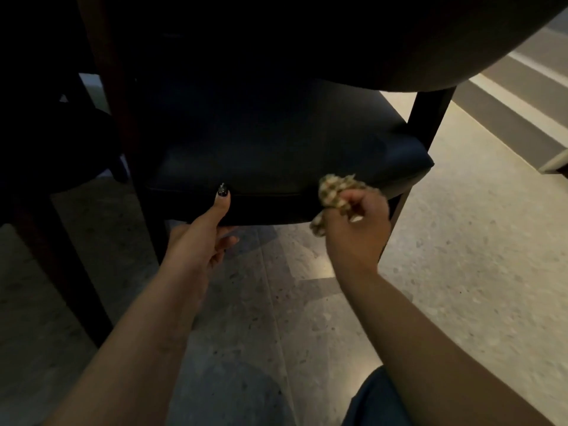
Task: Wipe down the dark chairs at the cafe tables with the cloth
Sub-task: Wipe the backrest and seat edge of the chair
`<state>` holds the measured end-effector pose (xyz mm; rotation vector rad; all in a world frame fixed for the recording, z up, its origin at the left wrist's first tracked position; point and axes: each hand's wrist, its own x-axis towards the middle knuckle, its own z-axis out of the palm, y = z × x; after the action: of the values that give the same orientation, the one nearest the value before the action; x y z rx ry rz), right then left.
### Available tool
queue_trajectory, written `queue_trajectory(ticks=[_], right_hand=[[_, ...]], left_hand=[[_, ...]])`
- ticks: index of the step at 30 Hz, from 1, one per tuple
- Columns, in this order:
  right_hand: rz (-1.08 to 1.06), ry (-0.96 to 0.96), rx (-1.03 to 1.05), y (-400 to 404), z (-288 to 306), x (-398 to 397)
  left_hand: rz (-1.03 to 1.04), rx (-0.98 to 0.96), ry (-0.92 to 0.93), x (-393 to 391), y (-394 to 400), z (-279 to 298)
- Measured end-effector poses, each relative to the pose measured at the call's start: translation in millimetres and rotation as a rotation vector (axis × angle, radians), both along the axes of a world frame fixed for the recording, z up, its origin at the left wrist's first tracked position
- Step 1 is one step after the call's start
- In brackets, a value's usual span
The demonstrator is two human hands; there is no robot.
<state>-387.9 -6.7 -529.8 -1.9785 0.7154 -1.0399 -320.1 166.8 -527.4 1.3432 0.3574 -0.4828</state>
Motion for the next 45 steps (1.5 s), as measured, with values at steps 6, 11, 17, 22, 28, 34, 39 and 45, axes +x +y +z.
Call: queue_trajectory(ticks=[6, 11, 17, 22, 28, 34, 39, 45], right_hand=[[0.162, 0.082, -0.189, 23.3, -22.1, -1.1], [0.28, -0.007, -0.278, 28.8, -12.1, 4.3], [0.393, 0.239, -0.496, 51.5, -21.0, 5.8], [0.39, 0.073, -0.527, 57.4, -10.1, 15.1], [0.497, 0.268, -0.652, 65.9, -11.6, 11.4], [0.49, 0.107, -0.536, 73.2, 3.9, 20.8], [0.476, 0.12, -0.463, 85.4, 12.5, 21.1], [0.57, 0.149, -0.68, 120.3, 28.3, 59.2]], left_hand=[[-0.004, -0.082, 0.011, -2.4, -1.4, 1.0], [0.014, -0.061, -0.017, -2.6, -2.6, 0.3], [0.023, -0.045, -0.025, -4.2, -0.5, 4.0], [-0.037, -0.069, 0.019, -1.4, 5.9, 2.4], [0.202, -0.218, 0.022, 8.3, 17.7, 5.6], [0.269, -0.377, 0.102, 9.2, 28.7, -0.1], [0.241, -0.432, 0.139, 7.2, 34.0, 0.3], [0.258, -0.585, 0.16, 3.3, 31.1, 2.6]])
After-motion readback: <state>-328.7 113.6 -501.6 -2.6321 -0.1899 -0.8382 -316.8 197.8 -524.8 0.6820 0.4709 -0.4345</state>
